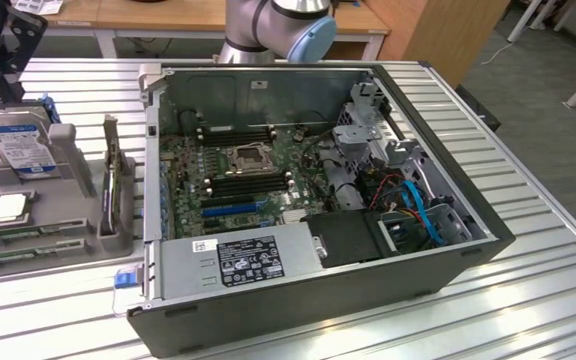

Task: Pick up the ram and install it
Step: 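Reach for the ram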

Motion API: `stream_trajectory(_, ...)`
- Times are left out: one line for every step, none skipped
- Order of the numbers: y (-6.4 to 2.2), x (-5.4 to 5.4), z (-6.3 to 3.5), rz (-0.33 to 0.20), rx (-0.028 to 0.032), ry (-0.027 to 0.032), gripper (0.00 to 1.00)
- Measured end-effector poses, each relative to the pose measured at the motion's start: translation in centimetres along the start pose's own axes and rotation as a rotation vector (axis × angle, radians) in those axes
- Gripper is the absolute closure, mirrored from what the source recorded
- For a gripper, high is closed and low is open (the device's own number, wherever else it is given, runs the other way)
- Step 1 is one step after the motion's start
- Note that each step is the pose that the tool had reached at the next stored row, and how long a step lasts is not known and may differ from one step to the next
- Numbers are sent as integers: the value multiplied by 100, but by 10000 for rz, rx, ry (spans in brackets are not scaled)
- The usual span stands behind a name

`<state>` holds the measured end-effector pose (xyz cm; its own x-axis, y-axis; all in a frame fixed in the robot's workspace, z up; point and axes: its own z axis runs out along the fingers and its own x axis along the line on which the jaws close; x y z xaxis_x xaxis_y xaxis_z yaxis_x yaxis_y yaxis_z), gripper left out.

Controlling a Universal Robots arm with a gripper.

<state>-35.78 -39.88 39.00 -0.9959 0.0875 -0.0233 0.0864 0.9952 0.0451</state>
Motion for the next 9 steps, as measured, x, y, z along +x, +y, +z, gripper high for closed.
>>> stream_trajectory(-1,10,0,0,1,0,90)
stream_trajectory(-1,18,0,1,0,0,90)
stream_trajectory(-3,28,0,1,0,0,90)
stream_trajectory(-4,42,1,2,0,-1,90)
stream_trajectory(-5,53,1,4,0,-1,90)
stream_trajectory(-6,62,1,3,1,-1,90)
stream_trajectory(-7,74,2,3,0,-1,90)
stream_trajectory(-8,86,3,3,0,-1,90)
stream_trajectory(-9,97,4,4,0,-1,90)
